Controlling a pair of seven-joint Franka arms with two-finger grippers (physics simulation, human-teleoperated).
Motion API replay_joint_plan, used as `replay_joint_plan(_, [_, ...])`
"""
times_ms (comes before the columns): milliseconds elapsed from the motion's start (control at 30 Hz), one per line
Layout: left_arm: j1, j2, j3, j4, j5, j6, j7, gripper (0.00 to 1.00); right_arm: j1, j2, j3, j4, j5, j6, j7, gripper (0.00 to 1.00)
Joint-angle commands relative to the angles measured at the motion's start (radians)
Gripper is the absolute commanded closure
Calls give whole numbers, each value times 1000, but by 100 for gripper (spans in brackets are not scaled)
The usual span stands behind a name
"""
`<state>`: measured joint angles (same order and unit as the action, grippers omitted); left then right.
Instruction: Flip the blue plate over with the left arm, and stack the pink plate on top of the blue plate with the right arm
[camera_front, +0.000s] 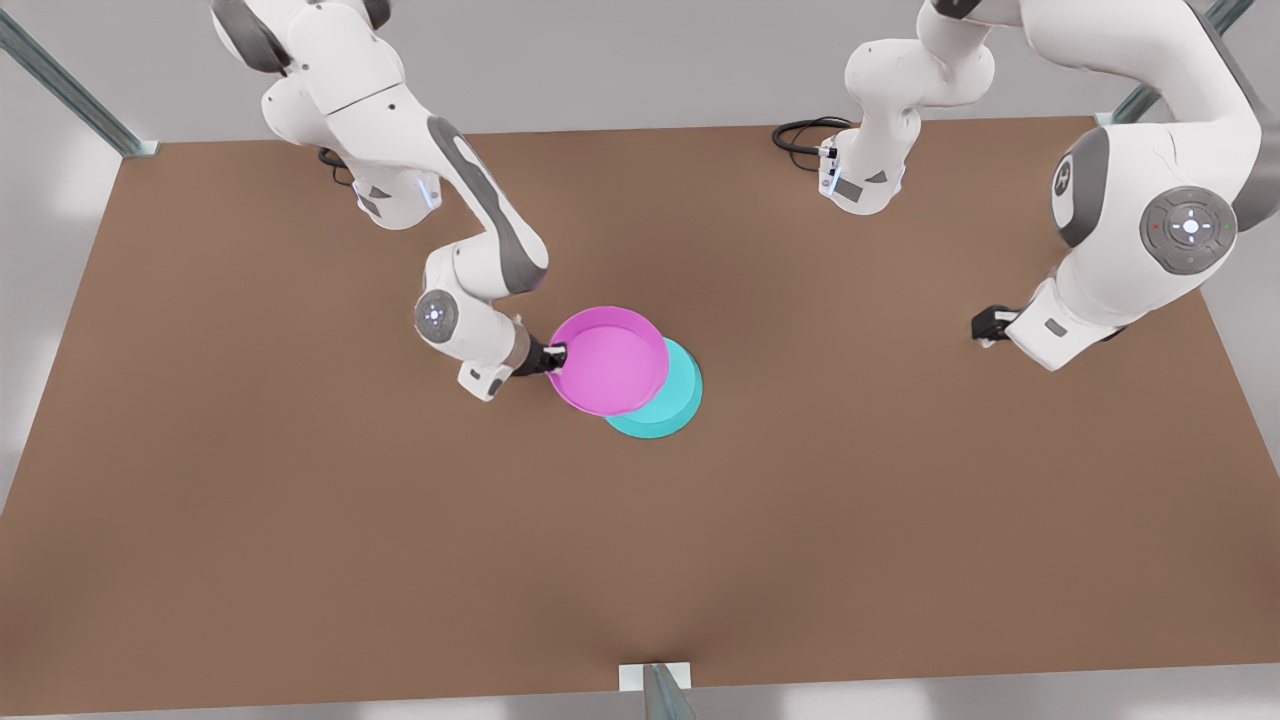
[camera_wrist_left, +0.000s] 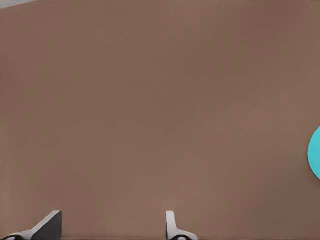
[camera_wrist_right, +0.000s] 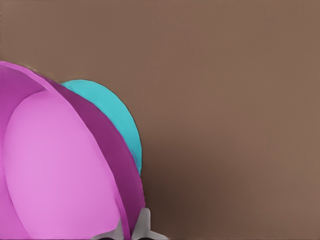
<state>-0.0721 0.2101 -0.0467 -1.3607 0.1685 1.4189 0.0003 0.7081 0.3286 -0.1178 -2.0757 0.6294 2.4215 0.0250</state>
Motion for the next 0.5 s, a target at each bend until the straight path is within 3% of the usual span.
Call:
replay_joint_plan(0, [-3,0,1,0,2,2,0,0,7,6,0,3,-5,5,19,79])
replay_joint_plan(300, [-2,8,31,0,2,23,1,0,102,93,1,57,13,97,136,79])
replay_joint_plan(333, [-3,8,31,0,2,26,1,0,102,93,1,59,13,96,142,54])
replay_joint_plan(367, [-3,8,33,-2,2,28,1,0,102,93,1,59,13,97,145,1])
replay_joint_plan(467, [-2,8,34,-2,2,28,1,0,102,92,1,59,13,100,145,0])
